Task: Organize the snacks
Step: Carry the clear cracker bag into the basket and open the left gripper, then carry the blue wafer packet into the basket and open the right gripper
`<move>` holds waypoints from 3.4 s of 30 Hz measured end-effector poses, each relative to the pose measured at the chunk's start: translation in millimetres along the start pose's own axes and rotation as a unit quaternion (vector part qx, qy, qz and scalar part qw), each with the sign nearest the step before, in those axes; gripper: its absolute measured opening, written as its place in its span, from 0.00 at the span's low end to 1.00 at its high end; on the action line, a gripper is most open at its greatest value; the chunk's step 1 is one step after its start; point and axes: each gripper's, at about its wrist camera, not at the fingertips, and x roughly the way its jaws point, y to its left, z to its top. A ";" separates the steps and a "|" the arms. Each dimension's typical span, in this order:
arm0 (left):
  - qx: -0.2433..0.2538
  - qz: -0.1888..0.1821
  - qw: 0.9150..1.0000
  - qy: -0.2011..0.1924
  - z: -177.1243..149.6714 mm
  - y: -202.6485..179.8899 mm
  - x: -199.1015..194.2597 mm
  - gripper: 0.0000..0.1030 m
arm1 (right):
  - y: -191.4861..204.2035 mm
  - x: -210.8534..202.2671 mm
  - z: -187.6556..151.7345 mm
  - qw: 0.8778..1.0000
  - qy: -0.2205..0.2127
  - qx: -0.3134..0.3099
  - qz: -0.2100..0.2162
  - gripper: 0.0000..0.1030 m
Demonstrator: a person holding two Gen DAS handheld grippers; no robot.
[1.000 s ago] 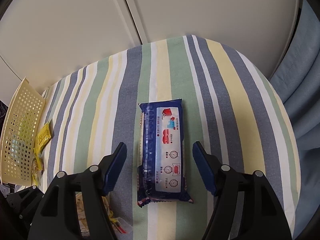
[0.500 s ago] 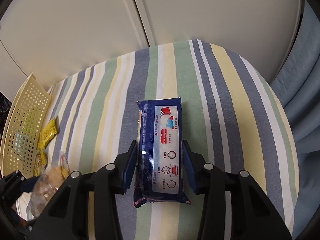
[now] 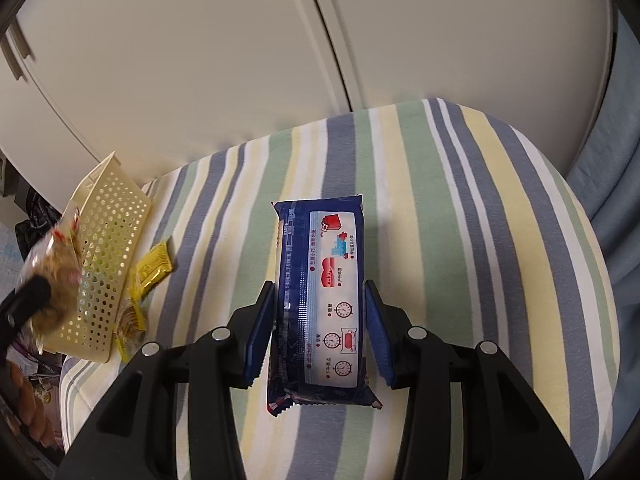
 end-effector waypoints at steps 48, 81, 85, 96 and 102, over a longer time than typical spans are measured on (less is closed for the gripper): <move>-0.213 0.189 0.941 -0.185 2.1 157.3 -131.1 0.97 | 279.7 15.5 33.1 0.971 0.024 -0.124 0.201 0.43; -0.217 0.174 0.941 -0.192 2.2 161.7 -134.1 0.97 | 306.3 13.0 13.4 0.969 -0.020 -0.204 0.140 0.53; -0.217 0.173 0.941 -0.193 2.1 161.1 -134.1 0.97 | 309.6 9.2 11.0 0.967 -0.032 -0.220 0.128 0.53; -0.209 0.171 0.944 -0.191 2.0 157.3 -131.5 0.97 | 306.2 -4.5 8.3 0.964 -0.062 -0.235 0.103 0.59; -0.204 0.170 0.946 -0.188 3.7 153.6 -128.9 0.97 | 295.9 -6.4 7.9 0.967 -0.066 -0.227 0.097 0.60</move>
